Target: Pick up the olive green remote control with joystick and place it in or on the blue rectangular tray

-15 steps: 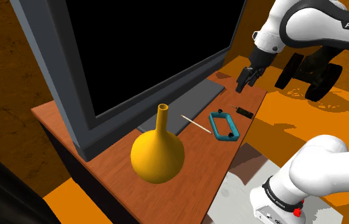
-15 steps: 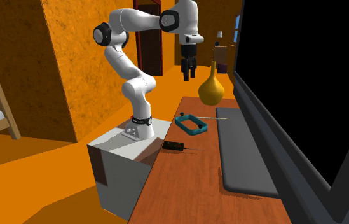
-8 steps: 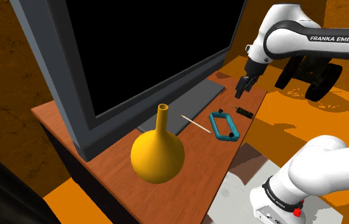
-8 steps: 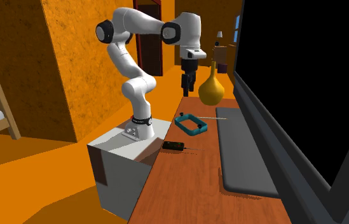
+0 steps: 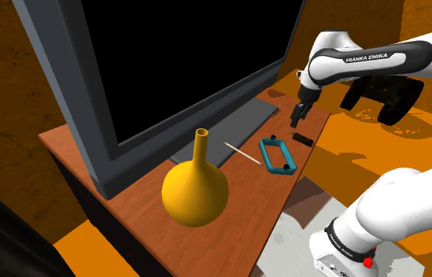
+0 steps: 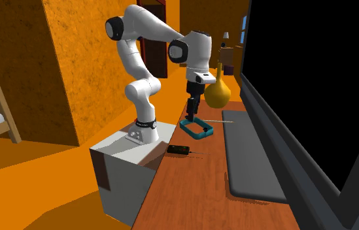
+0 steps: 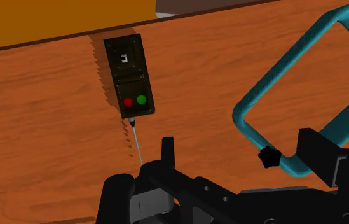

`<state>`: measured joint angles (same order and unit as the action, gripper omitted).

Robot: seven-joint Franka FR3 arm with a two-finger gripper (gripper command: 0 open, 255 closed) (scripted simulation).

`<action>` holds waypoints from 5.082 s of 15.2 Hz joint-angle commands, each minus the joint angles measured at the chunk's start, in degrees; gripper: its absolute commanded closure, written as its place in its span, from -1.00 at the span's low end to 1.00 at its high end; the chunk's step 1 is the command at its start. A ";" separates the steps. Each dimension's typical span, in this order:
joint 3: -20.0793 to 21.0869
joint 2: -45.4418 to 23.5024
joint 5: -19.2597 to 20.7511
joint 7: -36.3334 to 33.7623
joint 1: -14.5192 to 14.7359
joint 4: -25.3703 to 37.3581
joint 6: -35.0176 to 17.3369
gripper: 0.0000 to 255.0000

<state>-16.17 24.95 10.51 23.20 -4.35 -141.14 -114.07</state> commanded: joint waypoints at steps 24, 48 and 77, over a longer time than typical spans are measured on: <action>-7.68 -22.02 -0.63 13.46 -1.51 3.07 -15.58 1.00; -6.65 -14.73 0.99 12.82 -1.46 8.46 -3.19 1.00; 9.77 6.28 -3.29 -9.02 6.12 -8.61 3.14 1.00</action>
<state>-6.42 31.51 7.23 14.32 1.74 -149.19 -110.07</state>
